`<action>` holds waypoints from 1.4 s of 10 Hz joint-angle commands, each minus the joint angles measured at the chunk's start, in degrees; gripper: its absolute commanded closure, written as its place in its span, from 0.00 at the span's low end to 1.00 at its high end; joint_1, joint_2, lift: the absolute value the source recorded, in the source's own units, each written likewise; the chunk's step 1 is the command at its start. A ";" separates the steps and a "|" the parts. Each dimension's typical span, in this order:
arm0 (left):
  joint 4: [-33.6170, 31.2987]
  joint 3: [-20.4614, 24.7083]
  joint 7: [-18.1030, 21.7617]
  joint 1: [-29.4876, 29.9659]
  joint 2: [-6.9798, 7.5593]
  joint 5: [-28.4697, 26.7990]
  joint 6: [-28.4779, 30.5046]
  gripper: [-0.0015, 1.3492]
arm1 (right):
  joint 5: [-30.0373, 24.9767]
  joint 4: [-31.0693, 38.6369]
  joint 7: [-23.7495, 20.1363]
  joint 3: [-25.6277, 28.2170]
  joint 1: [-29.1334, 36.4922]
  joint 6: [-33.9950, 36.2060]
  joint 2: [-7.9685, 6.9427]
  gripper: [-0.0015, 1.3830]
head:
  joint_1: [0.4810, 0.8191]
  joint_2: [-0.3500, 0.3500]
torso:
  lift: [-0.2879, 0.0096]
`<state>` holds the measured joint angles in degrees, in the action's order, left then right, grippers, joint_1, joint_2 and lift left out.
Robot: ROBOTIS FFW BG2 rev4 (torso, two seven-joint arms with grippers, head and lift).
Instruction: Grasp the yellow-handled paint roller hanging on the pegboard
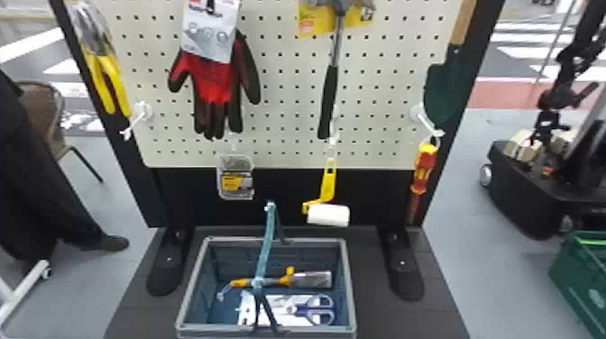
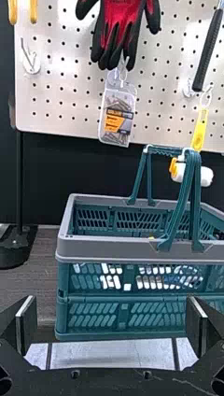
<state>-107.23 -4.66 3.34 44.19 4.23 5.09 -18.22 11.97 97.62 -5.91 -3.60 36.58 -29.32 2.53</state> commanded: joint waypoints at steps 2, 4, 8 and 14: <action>0.00 -0.26 0.00 -0.10 -0.01 -0.08 0.29 0.09 | -0.19 2.30 -6.39 0.00 -7.51 7.34 0.99 0.09 | 0.20 0.50 | 0.63; 0.00 -0.35 0.00 -0.23 0.08 0.00 0.38 0.09 | -1.16 2.86 -10.96 -0.35 -13.05 13.32 0.99 0.09 | 0.20 0.50 | 0.63; 0.70 -0.79 0.00 -0.72 -0.01 0.00 0.73 0.09 | -3.27 -1.50 -18.78 -1.58 -24.98 19.82 0.81 0.08 | 0.20 0.50 | 0.63; 2.95 -2.11 0.09 -2.93 0.25 1.06 1.08 0.09 | -3.53 -17.67 -27.22 -3.69 -43.07 21.41 -0.15 0.08 | 0.20 0.50 | 0.63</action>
<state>-104.71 -6.54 3.41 41.64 4.46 6.03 -17.19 7.69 81.57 -33.20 -6.77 -5.09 -7.91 1.84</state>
